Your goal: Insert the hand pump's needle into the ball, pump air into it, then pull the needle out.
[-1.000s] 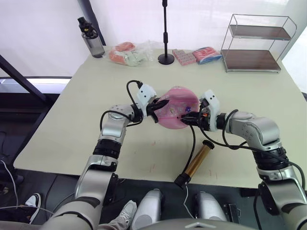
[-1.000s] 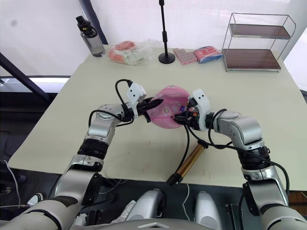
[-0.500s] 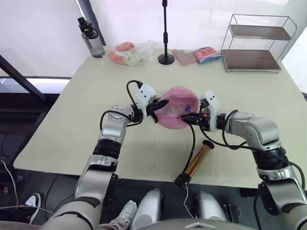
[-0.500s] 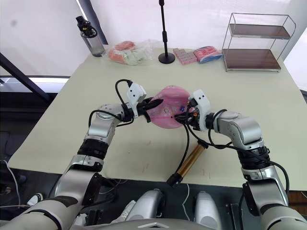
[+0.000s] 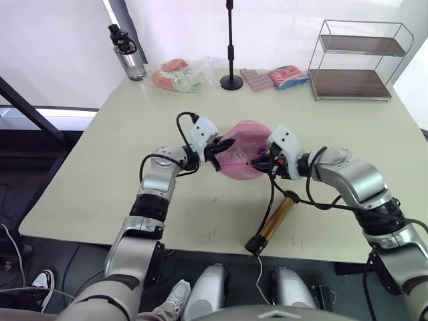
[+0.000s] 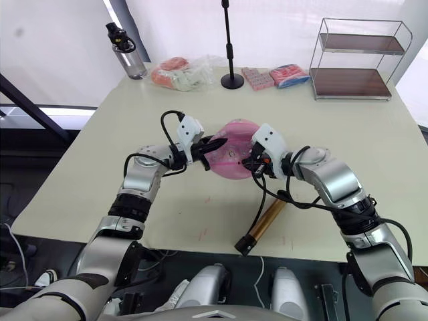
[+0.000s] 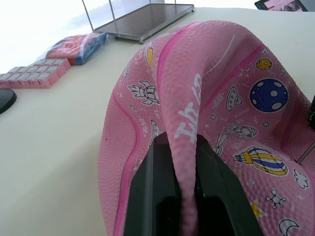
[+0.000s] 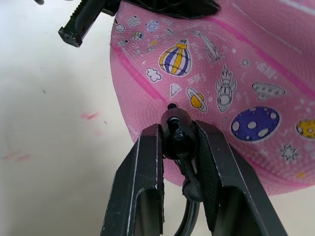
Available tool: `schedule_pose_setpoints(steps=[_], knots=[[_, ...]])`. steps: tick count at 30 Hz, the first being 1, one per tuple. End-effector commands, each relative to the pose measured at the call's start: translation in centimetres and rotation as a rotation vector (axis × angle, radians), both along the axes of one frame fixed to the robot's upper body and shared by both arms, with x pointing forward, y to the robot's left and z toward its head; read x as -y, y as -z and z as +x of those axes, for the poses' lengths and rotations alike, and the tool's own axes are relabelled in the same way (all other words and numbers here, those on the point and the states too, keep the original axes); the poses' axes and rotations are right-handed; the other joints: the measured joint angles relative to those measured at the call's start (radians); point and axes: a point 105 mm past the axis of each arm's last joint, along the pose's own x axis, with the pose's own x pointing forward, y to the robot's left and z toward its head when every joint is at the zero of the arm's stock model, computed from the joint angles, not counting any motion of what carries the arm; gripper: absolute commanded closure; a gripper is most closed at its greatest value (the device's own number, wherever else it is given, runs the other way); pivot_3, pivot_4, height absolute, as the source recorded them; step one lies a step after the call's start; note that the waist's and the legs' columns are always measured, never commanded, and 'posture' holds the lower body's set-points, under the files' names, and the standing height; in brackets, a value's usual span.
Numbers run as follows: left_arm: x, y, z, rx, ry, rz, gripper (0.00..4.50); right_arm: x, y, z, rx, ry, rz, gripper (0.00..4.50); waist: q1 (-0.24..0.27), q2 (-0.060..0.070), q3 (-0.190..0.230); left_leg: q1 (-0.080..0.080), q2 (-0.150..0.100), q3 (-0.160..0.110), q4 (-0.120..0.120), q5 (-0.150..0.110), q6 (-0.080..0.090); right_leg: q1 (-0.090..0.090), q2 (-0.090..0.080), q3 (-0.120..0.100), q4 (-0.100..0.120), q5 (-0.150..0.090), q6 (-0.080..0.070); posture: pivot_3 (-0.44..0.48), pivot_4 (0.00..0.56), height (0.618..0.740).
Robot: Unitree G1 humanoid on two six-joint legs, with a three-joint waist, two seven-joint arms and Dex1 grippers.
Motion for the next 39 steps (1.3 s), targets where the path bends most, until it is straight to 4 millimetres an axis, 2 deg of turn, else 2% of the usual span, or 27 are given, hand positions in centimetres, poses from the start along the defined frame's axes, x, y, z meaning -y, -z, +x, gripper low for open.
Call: schedule_pose_setpoints(steps=[1,5,17,33,39], knots=[[0.7,7.5,-2.2,-0.250,0.032,0.147,4.50,-0.3,-1.8,0.2,0.104,-0.018,-0.054,4.12,0.000,0.000,0.000,0.000,0.000,0.000,0.000,0.000,0.000,0.000,0.000,0.000,0.000,0.000,0.000,0.000,0.150,0.736],[1.2,7.8,-2.4,-0.259,0.044,0.143,4.50,-0.2,-1.9,0.2,0.139,-0.038,-0.153,4.12,0.000,0.001,-0.001,0.000,0.000,-0.001,0.000,0.000,0.000,0.001,0.000,-0.001,-0.001,0.000,0.000,0.000,0.150,0.736],[1.9,8.1,-2.9,-0.275,0.070,0.138,4.50,-1.1,-1.6,0.8,0.102,-0.066,-0.265,4.12,0.000,0.004,-0.003,0.001,0.000,-0.007,0.000,0.000,0.000,0.006,0.000,-0.007,-0.005,0.000,0.000,0.000,0.150,0.736],[1.3,8.9,-2.6,-0.335,0.011,0.151,4.50,-2.3,0.9,1.2,0.090,-0.096,-0.388,4.12,-0.012,0.010,-0.021,0.005,-0.002,-0.008,-0.002,0.000,0.000,0.009,0.000,-0.007,-0.005,0.000,0.000,0.000,0.150,0.736],[1.5,9.1,-2.7,-0.345,0.015,0.152,4.50,-3.2,1.1,1.1,0.082,-0.116,-0.388,4.12,-0.020,0.010,-0.026,0.008,-0.002,-0.008,-0.004,0.000,0.000,0.011,0.000,-0.007,-0.006,0.000,0.000,0.000,0.150,0.736]])
